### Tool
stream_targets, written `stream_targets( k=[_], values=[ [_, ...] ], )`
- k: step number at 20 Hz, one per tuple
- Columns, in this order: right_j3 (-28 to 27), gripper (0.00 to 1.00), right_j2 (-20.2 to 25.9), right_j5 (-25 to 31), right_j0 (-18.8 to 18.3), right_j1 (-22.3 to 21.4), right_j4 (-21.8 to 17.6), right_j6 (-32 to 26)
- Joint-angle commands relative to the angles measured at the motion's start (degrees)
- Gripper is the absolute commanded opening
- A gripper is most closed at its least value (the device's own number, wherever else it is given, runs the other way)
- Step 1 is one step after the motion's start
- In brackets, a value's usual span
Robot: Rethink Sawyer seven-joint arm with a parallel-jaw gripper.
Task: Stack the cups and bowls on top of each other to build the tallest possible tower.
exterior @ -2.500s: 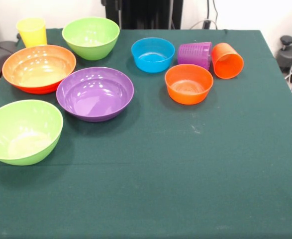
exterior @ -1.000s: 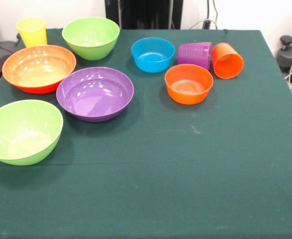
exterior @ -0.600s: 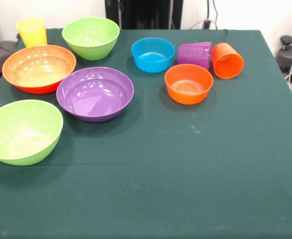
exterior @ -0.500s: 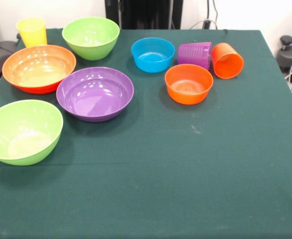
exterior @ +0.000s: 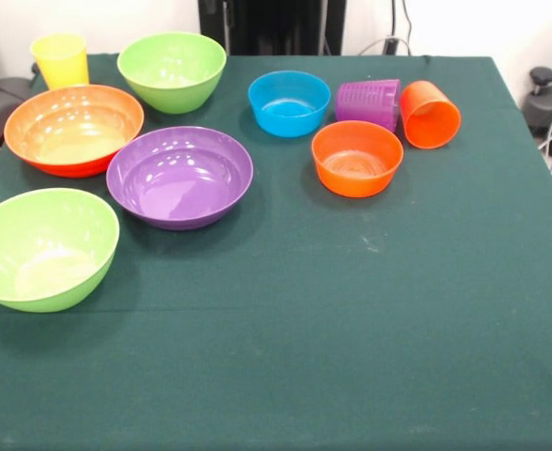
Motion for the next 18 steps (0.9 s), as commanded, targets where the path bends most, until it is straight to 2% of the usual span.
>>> stream_targets(
  k=[1,8,13,18],
  values=[
    [-1.35,1.00,6.88,3.73,4.04,3.66,-5.47,23.62],
    [-3.26,1.00,6.15,3.11,6.97,5.13,-5.82,31.68],
    [-0.85,1.00,7.97,5.15,7.99,5.13,-8.39,39.44],
    [0.01,1.00,8.75,6.10,10.46,5.03,-9.12,43.26]
  ],
)
